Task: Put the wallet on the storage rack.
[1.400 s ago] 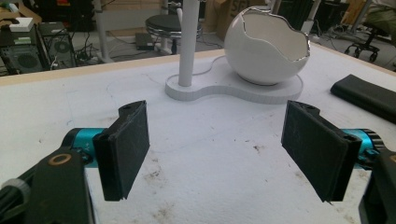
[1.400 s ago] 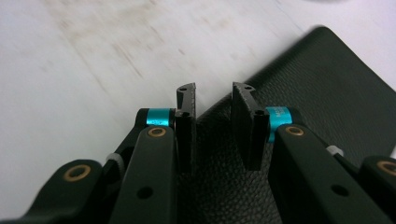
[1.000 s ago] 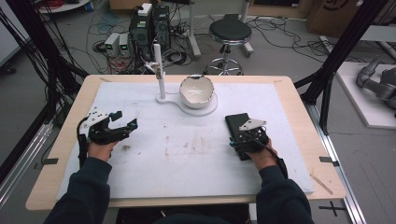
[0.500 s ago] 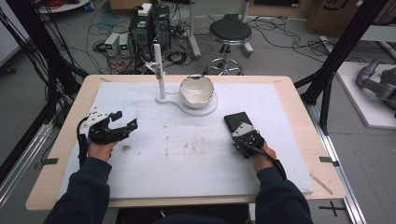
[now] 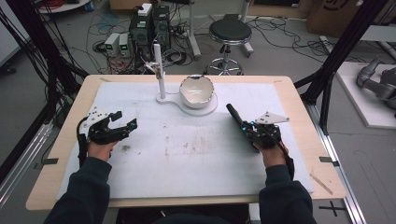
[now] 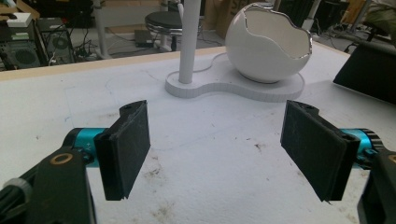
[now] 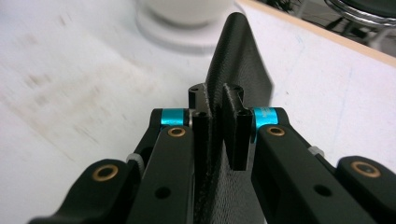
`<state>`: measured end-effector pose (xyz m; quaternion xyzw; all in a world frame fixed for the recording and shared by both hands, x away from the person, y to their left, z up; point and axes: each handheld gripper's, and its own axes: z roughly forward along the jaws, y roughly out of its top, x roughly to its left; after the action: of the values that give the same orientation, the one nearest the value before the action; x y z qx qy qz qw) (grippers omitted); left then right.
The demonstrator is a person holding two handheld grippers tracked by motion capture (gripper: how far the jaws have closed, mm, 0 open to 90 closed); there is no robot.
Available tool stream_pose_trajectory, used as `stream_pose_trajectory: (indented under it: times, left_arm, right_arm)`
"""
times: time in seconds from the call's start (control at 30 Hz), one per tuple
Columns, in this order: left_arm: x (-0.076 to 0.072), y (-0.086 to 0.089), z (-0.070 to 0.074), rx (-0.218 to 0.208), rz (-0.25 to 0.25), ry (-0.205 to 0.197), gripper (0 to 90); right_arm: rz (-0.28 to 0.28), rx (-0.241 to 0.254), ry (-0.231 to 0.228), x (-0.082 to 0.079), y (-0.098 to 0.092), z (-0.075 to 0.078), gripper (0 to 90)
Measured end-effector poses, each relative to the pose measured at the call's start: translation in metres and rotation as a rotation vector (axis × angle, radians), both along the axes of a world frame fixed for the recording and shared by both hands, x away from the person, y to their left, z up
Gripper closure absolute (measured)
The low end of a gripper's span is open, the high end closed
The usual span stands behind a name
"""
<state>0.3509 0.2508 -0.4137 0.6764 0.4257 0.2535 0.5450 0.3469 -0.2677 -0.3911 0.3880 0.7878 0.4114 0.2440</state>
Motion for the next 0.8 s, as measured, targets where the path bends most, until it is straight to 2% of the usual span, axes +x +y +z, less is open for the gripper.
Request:
stream_pose_trajectory:
  times: [0.13, 0.3, 0.47, 0.6, 0.8]
  left_arm:
    - [0.000, 0.000, 0.000, 0.001, -0.001, 0.000, 24.1]
    - [0.000, 0.000, 0.000, -0.002, -0.003, 0.001, 24.0]
    - [-0.001, 0.000, 0.000, 0.002, -0.004, 0.002, 24.0]
    - [0.000, -0.001, 0.000, 0.004, -0.001, 0.004, 24.1]
    - [0.000, -0.001, 0.000, 0.005, -0.005, 0.004, 24.3]
  right_arm:
    - [-0.040, 0.064, 0.007, 0.004, -0.012, -0.002, 82.6]
    - [-0.117, 0.090, -0.016, 0.007, -0.027, -0.001, 79.6]
    - [-0.200, 0.124, -0.016, 0.008, -0.045, -0.001, 74.9]
    - [-0.206, 0.176, 0.010, 0.008, -0.055, -0.003, 71.2]
    - [-0.215, 0.170, 0.000, 0.007, -0.054, -0.002, 67.2]
